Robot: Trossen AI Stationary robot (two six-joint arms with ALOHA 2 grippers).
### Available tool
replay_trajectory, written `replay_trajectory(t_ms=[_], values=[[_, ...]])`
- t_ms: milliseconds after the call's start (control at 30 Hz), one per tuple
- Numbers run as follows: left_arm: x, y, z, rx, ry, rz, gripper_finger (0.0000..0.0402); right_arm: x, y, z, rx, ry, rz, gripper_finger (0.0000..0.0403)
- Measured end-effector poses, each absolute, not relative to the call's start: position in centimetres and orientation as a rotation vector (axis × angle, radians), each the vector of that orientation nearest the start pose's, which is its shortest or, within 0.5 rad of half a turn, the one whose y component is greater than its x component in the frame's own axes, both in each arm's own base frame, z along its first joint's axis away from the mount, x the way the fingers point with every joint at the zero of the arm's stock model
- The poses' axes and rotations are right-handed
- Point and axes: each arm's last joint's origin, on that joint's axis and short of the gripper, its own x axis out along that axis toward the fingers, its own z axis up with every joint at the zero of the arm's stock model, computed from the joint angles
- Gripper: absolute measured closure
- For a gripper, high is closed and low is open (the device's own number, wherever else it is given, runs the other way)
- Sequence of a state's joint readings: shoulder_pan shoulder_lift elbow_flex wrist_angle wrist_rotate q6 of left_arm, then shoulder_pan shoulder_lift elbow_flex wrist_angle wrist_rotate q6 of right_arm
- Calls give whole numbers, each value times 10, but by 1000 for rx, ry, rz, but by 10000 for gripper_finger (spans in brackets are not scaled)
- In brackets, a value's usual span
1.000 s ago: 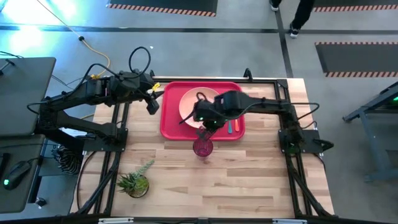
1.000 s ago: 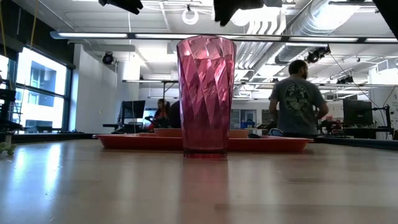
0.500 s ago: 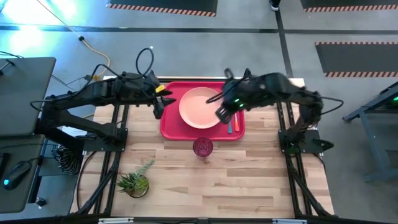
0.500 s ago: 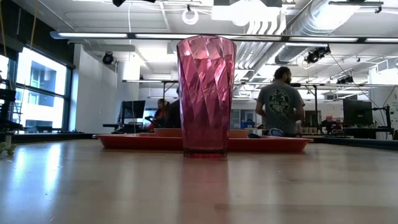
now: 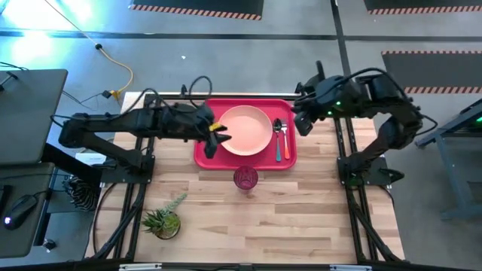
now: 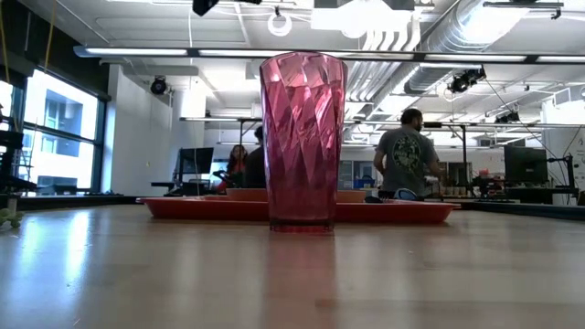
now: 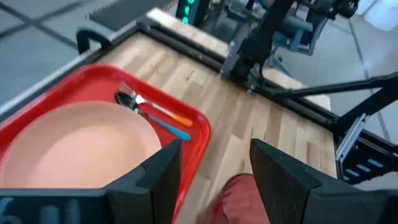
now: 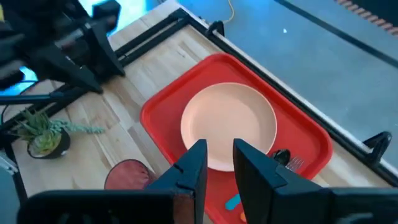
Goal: Pick and place plate/cup/fork/spoon on tray
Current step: Put the purple glass on the red serving tray to the top left of the light orange plate
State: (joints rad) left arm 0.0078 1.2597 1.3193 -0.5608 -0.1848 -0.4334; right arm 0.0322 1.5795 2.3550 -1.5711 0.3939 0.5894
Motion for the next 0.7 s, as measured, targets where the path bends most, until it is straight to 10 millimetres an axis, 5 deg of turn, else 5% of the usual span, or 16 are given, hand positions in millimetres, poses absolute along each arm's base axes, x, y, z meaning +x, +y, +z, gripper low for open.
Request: replay_trajectory(t_ms=[700], values=[[325,-10,311,-674,732,312,225,215,-5,518,219,674,-514,334]])
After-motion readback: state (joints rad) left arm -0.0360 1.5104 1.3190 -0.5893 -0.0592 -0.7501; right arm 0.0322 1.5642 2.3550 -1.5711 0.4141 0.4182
